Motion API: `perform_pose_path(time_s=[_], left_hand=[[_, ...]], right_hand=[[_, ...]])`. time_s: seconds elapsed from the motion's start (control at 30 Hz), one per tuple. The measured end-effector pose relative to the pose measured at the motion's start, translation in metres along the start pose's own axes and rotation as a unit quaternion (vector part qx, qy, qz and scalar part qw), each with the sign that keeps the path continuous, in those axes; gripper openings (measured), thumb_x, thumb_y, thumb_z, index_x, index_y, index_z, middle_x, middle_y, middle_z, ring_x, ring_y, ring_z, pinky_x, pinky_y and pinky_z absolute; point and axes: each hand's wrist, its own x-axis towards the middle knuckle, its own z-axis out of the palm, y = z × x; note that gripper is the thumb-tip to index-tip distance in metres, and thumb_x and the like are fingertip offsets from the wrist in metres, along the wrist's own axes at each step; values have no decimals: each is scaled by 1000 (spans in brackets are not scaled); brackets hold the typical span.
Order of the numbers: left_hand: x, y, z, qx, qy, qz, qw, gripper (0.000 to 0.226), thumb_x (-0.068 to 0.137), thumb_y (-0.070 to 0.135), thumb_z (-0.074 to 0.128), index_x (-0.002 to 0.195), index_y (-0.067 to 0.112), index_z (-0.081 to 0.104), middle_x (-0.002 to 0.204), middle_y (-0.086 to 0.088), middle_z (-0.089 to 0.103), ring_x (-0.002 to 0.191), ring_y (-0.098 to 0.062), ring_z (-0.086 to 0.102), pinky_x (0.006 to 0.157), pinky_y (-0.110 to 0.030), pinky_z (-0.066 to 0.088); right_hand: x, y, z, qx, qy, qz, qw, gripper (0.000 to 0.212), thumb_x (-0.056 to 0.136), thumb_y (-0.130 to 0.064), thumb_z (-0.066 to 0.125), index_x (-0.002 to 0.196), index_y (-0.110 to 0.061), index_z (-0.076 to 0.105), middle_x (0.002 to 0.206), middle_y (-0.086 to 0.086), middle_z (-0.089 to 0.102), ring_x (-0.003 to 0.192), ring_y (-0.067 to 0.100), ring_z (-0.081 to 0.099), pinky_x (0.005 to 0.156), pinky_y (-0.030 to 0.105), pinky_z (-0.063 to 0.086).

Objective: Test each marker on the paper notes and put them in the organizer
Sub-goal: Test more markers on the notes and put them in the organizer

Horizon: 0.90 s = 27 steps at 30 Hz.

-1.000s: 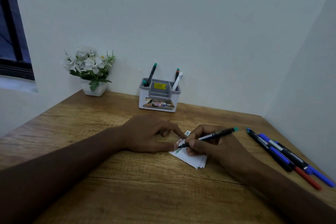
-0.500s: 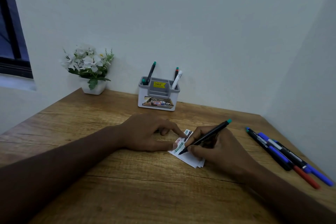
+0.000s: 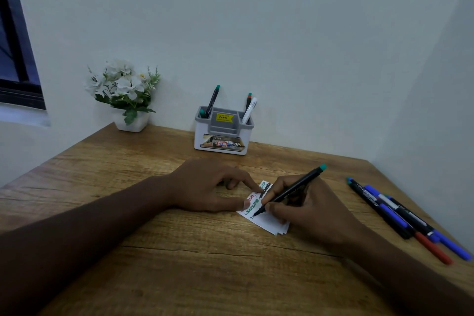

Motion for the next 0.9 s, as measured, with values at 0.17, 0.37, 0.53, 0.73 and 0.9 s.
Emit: perform_pose_path(time_s=[0.17,0.37,0.53,0.73,0.9], left_hand=[[0,-2,1,2,6,4,1000,43,92,77,51,134,65,52,95,20,55,93,-1,54,62,-25,41],[1,-1,1,5,-1,1,1000,42,93,75,52,134,65,51,92,22,55,90,2,53,62,-23,38],[1,-1,1,4,-8,-5,1000,44,93,77,51,135,65,51,90,20,56,92,-1,54,64,-27,41],[1,0,0,2,-11,-3,1000,42,94,74,53,135,65,52,91,21,55,89,0,53,63,-28,41],[0,0,-1,-1,-13,-3,1000,41,95,71,55,135,64,53,89,19,54,88,-2,54,64,-31,44]], right_hand=[[0,1,0,4,-2,4,1000,13,89,-27,81,91,-40,82,99,-23,81,102,-2,73,81,25,65],[1,0,-2,0,3,19,1000,11,88,-27,81,90,-38,83,97,-21,81,100,2,73,84,36,65],[2,-1,-4,2,4,26,1000,9,89,-25,82,90,-34,84,96,-18,82,98,5,74,84,39,65],[1,-1,-4,9,4,32,999,11,90,-25,82,90,-36,83,96,-18,82,99,2,74,84,39,65],[1,-1,-4,8,8,33,999,10,90,-23,82,88,-32,84,95,-18,83,97,4,76,84,41,66]])
